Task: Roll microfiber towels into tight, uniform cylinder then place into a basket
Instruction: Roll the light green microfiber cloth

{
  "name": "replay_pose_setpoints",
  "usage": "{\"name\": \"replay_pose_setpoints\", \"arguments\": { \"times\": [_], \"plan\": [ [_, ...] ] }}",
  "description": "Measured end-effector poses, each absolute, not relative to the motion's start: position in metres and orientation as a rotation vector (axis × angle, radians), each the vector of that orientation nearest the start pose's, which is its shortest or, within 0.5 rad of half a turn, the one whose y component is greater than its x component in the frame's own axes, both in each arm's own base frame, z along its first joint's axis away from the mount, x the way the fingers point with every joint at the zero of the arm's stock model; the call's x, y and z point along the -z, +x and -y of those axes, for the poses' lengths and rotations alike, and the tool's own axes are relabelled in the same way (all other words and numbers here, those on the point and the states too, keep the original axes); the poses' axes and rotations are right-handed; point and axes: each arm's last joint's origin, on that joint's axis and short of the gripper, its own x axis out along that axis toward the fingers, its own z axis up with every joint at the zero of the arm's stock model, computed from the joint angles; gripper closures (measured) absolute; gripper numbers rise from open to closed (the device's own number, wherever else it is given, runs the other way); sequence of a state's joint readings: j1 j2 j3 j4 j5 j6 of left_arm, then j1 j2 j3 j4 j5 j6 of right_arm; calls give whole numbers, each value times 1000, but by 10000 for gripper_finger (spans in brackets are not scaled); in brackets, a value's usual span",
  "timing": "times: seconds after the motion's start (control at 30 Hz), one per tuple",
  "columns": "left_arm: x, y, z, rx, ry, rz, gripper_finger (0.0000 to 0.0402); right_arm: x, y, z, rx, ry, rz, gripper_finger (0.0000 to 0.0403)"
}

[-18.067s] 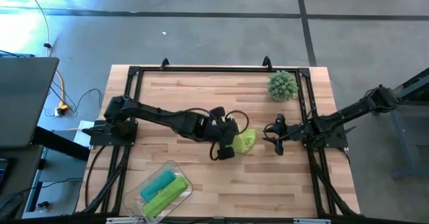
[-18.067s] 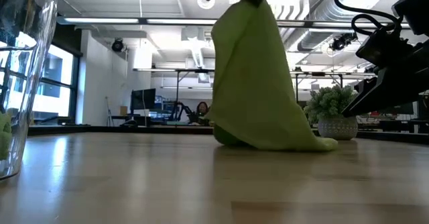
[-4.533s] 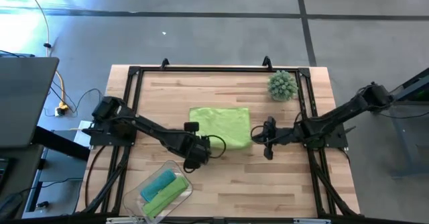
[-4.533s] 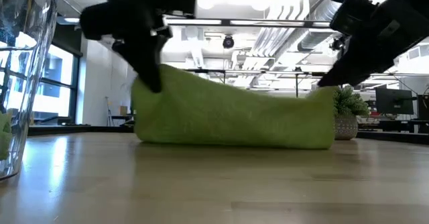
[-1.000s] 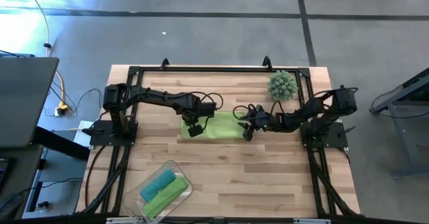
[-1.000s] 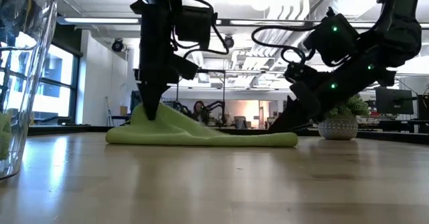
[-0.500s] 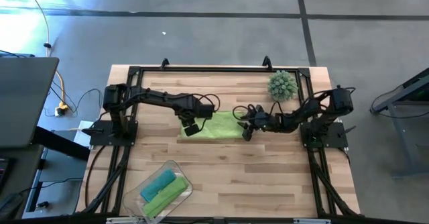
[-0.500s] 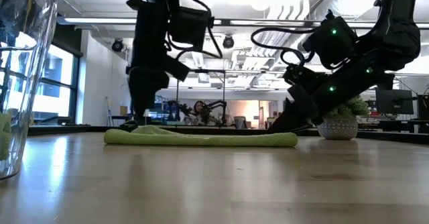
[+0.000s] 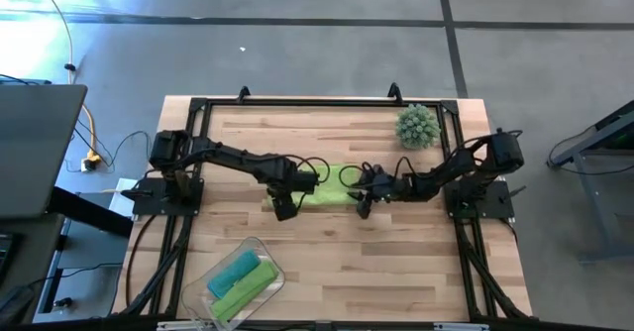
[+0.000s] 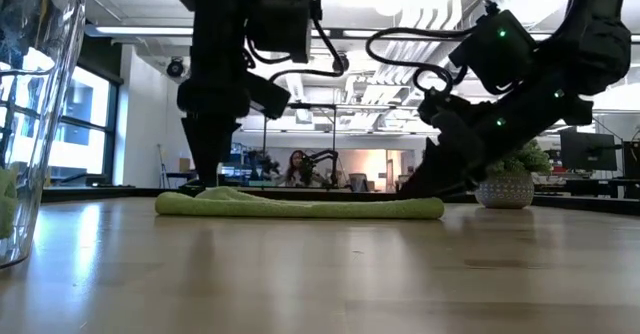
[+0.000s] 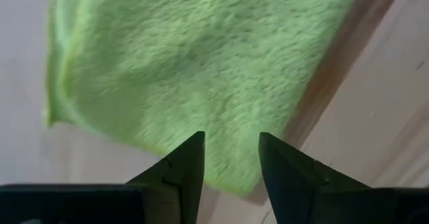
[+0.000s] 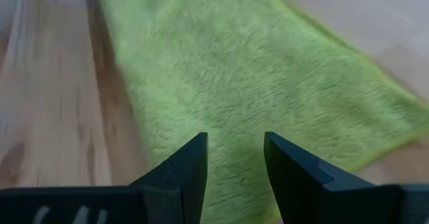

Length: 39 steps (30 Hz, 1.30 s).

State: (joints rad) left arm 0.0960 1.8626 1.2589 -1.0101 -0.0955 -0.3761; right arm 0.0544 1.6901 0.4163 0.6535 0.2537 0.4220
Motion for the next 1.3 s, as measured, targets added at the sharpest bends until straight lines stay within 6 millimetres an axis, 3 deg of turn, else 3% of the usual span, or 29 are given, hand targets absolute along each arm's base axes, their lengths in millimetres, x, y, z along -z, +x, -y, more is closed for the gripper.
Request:
{"name": "replay_pose_setpoints", "arguments": {
  "times": [0.27, 0.47, 0.63, 0.73, 0.87, 1.03, 1.17, 1.3],
  "plan": [
    [-145, 318, -31, -475, -332, -1525, 273, -89, 257, -11, 389, 249, -640, 265],
    [-142, 321, -22, -468, -495, -1490, 273, -88, 254, 1, 497, 92, -667, 265],
    [-146, 344, -3, -245, -643, -1318, 273, -91, 254, 19, 603, -69, -666, 265],
    [-152, 359, 8, -86, -602, -1178, 273, -94, 254, 27, 627, -112, -660, 265],
    [-171, 373, 15, 3, -521, -1105, 273, -108, 255, 25, 595, -20, -582, 265],
    [-186, 373, 10, -55, -332, -1169, 273, -127, 258, 8, 416, 314, -463, 265],
    [-185, 363, -3, -172, -160, -1276, 273, -125, 261, -12, 329, 384, -452, 265],
    [-181, 349, -17, -253, -110, -1412, 273, -115, 263, -28, 353, 372, -431, 265]
  ]
}}
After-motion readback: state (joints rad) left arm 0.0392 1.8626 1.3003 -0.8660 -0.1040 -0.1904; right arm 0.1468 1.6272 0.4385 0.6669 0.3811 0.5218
